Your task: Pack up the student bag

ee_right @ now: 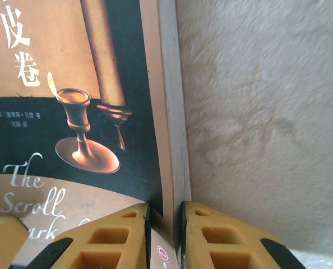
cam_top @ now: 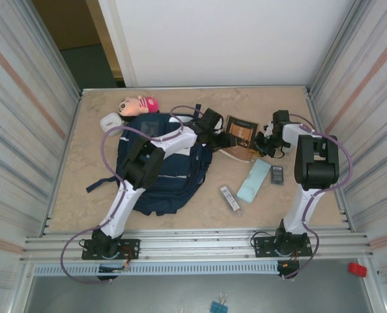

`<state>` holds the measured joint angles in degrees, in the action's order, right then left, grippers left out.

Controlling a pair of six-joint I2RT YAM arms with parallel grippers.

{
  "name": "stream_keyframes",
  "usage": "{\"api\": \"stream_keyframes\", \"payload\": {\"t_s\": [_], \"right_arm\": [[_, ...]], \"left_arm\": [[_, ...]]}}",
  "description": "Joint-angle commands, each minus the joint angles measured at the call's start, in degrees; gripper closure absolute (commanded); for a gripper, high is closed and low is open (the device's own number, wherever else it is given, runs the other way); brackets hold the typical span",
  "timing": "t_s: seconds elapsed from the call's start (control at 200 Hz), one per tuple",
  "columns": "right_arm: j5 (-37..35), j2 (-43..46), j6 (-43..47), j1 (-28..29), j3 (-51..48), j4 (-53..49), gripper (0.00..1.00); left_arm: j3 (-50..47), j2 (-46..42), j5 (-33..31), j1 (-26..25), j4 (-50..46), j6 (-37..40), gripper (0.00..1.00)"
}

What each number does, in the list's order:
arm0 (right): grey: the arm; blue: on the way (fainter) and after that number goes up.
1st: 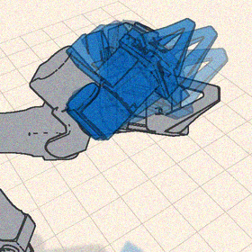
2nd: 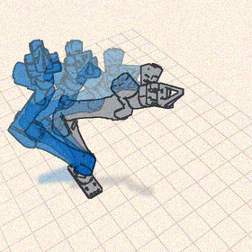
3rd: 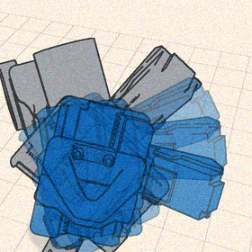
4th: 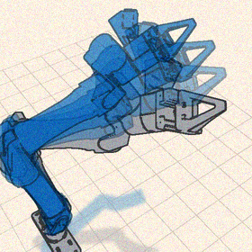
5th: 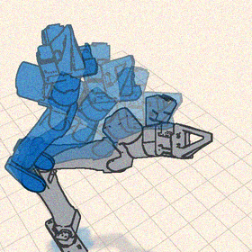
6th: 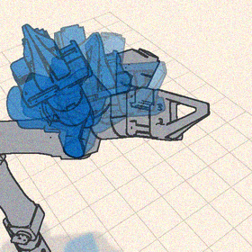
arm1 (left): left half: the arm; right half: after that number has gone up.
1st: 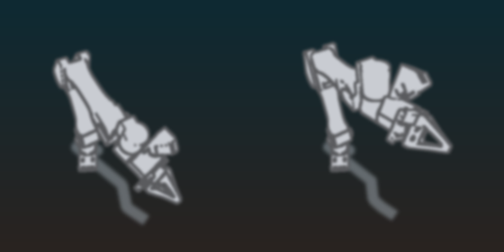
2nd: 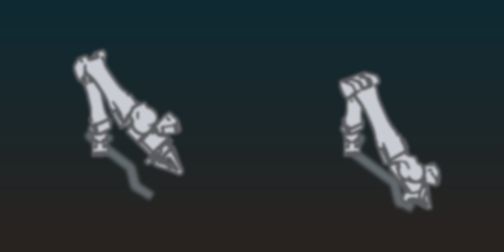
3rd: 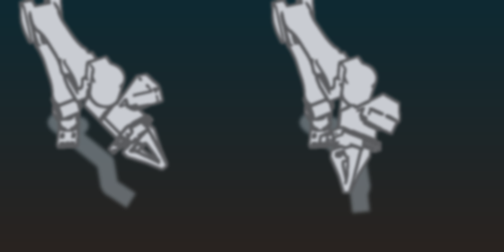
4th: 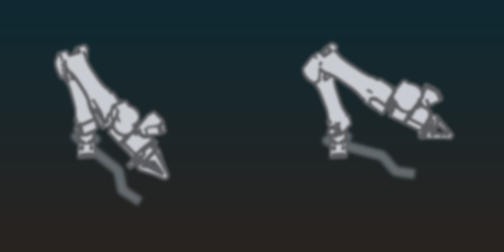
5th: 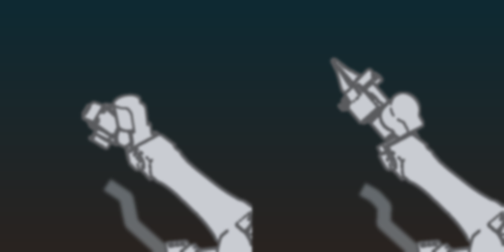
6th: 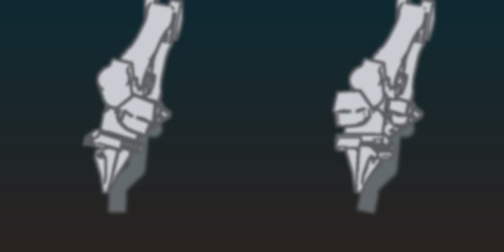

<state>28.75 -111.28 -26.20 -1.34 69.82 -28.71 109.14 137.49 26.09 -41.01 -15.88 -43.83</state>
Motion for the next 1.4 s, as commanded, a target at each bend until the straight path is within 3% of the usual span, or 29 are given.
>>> {"api": "stream_keyframes", "payload": {"t_s": [0.0, 0.085, 0.195, 0.271, 0.481, 0.707, 0.752, 0.797, 1.012, 1.258, 1.393], "right_arm": [[2.8, -0.4, -1.3, 1.3, -1.3, -2.5, 0.80], [2.8, 0.4, -1.6, 1.3, -1.1, -2.4, 0.80], [2.9, 1.9, -2.1, 1.3, -1.4, -1.8, 0.77], [2.7, 3.8, -2.3, 1.3, -1.6, -1.1, 0.70], [1.3, 15.2, -2.8, 0.0, -3.7, 1.8, 0.39], [0.4, 35.9, -1.2, -0.2, -11.2, 7.3, 0.27], [1.3, 40.4, -1.3, -0.3, -13.6, 9.9, 0.18], [2.9, 45.0, -1.6, -0.4, -16.0, 13.1, 0.00], [10.1, 58.9, -6.1, -0.2, -22.1, 22.3, 0.01], [25.1, 59.0, -20.2, -0.1, -23.3, 37.8, 0.01], [28.0, 58.0, -24.7, 1.1, -23.3, 44.5, 0.01]], "left_arm": [[1.1, -3.0, 5.1, -1.3, 4.5, -1.5, 0.49], [1.0, -4.3, 3.4, -1.1, 3.9, -0.6, 0.58], [1.1, -5.0, -0.6, -0.9, 1.5, 1.7, 0.89], [0.1, -6.5, -3.0, -0.8, 1.2, 3.7, 1.00], [-10.2, -16.9, -6.7, -0.7, 9.9, 10.4, 1.00], [-30.1, -35.6, -4.7, -0.2, 30.7, 15.7, 1.00], [-33.4, -38.7, -4.1, 0.0, 34.3, 15.7, 1.00], [-35.9, -41.2, -2.5, 0.3, 37.4, 15.4, 1.00], [-39.4, -48.5, 9.8, 1.3, 45.9, 11.2, 1.00], [-39.7, -51.5, 17.5, 1.2, 49.1, 6.7, 1.00], [-40.5, -51.9, 19.4, 1.2, 53.3, 3.5, 1.00]]}}
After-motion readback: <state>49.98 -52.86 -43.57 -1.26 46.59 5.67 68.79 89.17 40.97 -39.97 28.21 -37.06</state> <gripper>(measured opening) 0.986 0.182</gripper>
